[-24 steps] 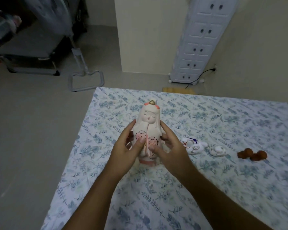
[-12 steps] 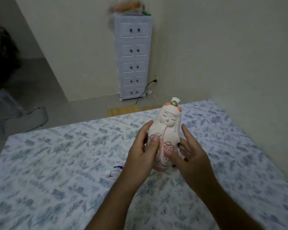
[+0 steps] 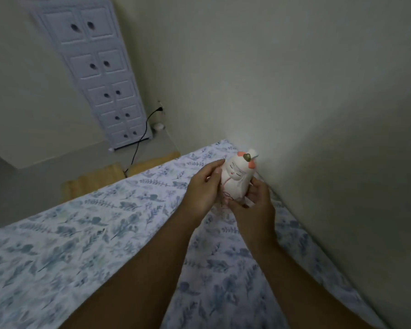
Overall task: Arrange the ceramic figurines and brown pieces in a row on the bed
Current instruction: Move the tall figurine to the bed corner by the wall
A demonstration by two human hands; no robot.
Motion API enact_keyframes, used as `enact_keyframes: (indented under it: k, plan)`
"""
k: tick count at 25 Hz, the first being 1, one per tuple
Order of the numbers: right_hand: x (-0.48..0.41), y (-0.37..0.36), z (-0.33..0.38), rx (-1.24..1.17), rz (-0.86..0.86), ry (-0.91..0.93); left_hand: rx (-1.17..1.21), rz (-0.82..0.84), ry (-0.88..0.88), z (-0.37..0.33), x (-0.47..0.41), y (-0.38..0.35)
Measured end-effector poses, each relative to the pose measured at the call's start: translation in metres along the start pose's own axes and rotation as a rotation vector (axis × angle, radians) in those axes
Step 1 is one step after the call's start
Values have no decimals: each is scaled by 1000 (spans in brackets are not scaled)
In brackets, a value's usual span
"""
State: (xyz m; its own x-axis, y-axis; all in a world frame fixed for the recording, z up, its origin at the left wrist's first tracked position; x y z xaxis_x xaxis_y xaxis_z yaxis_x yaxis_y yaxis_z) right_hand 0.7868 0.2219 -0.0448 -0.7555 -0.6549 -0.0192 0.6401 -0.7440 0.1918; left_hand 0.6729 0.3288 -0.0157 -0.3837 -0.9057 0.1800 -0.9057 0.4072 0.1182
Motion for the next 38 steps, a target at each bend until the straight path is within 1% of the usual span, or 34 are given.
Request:
enact_keyframes:
  k: [4, 7, 12, 16, 18, 20, 23, 25, 27, 29, 32, 35, 36, 38]
  plan:
    - [-52, -1, -26, -31, -46, 7, -12, 62, -10, 16, -55, -34]
    - [-68, -3, -34, -22, -77, 38, -9, 78, -6, 22, -76, -43]
    - [-68, -8, -43, -23, -118, 79, -15, 54, -37, 27, -80, -46]
    - [-64, -9, -38, -23, -104, 114, -54, 31, -77, 23, -73, -49]
    - [-60, -9, -32, 29, -64, 125, -87, 19, -73, 19, -68, -45]
    - [-51, -9, -24, 173, -31, 166, -156, -19, -78, 18, -54, -29]
    - [-20, -9, -14, 446, -30, 177, -293, -71, -115, 21, -10, 10]
    - [17, -18, -3, 570, -1, 173, -402, -105, -157, 22, 32, 49]
    - [59, -40, 10, 625, 103, 205, -519, -132, -188, 27, 78, 93]
    - [107, -72, 20, 691, 239, 275, -619, -179, -180, 39, 127, 145]
    - [187, -121, 26, 709, 419, 340, -709, -273, -131, 61, 203, 225]
    - [266, -165, 28, 689, 570, 394, -840, -349, -38, 91, 270, 298]
    - [287, -178, 27, 683, 620, 434, -900, -355, 3, 102, 285, 318]
    - [323, -203, 21, 674, 724, 475, -1061, -310, 104, 126, 305, 354]
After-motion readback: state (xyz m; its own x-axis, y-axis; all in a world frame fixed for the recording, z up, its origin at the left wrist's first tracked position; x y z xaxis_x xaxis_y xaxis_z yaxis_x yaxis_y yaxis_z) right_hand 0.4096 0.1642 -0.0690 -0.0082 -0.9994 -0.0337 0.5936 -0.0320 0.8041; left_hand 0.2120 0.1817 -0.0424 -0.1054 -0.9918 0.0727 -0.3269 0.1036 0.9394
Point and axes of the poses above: each hand's wrist, its own x-axis away from the middle knuckle, its own y-axis out of the back of the hand, z = x × y, the point moved 7 cm from there along -x, towards the middle knuckle, and after that the axes turned 4 degrees about -z, right-handed, at the moved point
